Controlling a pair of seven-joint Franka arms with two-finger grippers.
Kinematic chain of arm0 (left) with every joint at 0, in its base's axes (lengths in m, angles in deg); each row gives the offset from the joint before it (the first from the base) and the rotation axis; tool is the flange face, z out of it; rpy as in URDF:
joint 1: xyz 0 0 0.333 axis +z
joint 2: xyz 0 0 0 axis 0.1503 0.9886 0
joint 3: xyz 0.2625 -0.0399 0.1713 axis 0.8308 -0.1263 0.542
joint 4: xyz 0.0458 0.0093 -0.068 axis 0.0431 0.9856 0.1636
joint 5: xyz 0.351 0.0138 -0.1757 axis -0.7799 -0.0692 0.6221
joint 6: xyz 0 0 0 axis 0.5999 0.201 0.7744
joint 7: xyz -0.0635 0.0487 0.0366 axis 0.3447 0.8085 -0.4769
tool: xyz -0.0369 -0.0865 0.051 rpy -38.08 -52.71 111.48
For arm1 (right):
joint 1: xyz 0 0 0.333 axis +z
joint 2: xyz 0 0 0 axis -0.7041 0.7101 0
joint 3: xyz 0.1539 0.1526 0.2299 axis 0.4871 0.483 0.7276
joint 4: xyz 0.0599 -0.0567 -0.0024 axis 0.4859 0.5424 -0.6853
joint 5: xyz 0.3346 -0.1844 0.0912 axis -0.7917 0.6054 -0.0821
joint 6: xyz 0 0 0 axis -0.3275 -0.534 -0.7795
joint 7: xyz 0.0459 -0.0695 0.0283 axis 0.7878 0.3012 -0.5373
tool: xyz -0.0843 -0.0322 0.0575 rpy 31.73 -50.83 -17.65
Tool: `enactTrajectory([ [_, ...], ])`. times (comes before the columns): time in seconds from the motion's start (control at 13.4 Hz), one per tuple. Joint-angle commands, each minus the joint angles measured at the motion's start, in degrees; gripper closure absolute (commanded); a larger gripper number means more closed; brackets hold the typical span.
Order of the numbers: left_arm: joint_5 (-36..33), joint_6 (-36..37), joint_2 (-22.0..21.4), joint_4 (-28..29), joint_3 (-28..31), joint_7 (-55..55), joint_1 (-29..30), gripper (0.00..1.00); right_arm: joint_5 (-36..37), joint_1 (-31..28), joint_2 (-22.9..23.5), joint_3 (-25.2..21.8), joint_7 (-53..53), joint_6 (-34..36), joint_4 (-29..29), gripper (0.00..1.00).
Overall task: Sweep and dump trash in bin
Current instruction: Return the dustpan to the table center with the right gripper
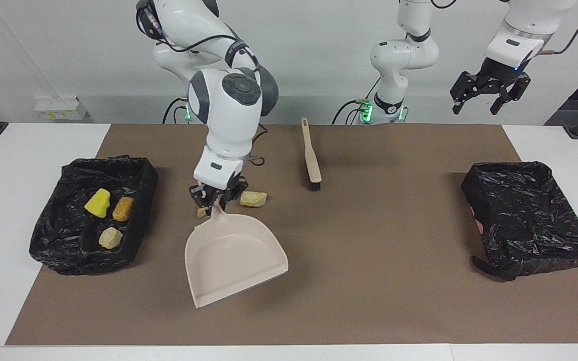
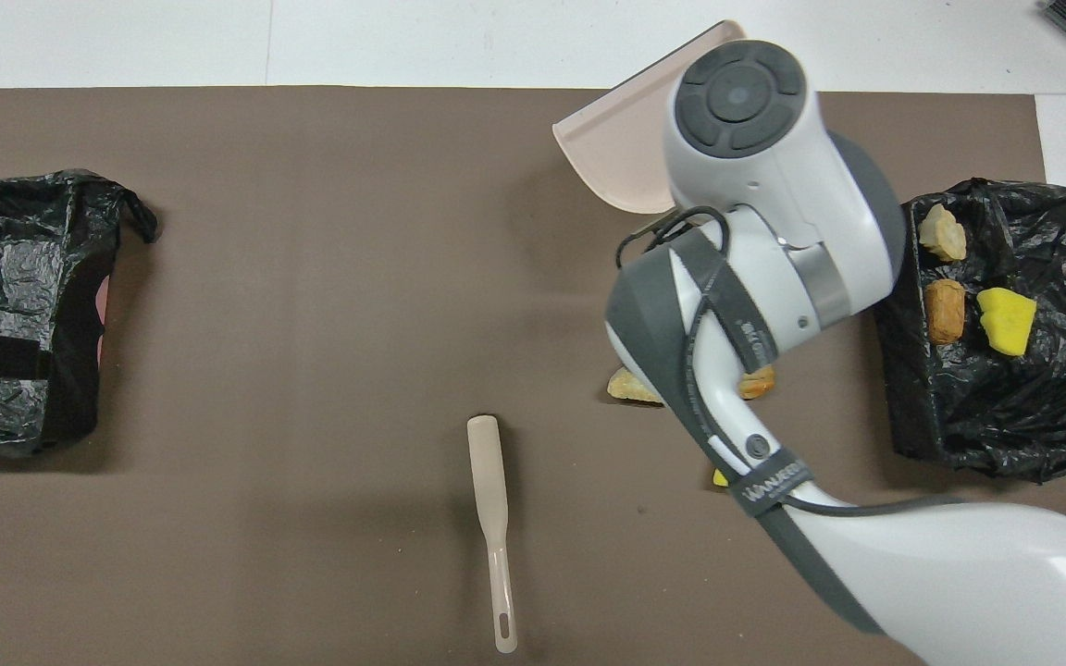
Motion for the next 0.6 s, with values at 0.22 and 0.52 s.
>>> enactTrajectory([
  [0.22, -1.0, -1.3, -2.0, 2.7, -0.3, -0.1, -0.2, 0.0, -11.2, 8.0, 11.8, -0.2, -22.4, 2.6, -14.0, 1.0],
  [0.52, -1.0, -1.3, -2.0, 2.7, -0.3, -0.1, -0.2, 0.0, -18.6, 9.5, 14.6, -0.2, -26.4, -1.0, -14.0, 1.0],
])
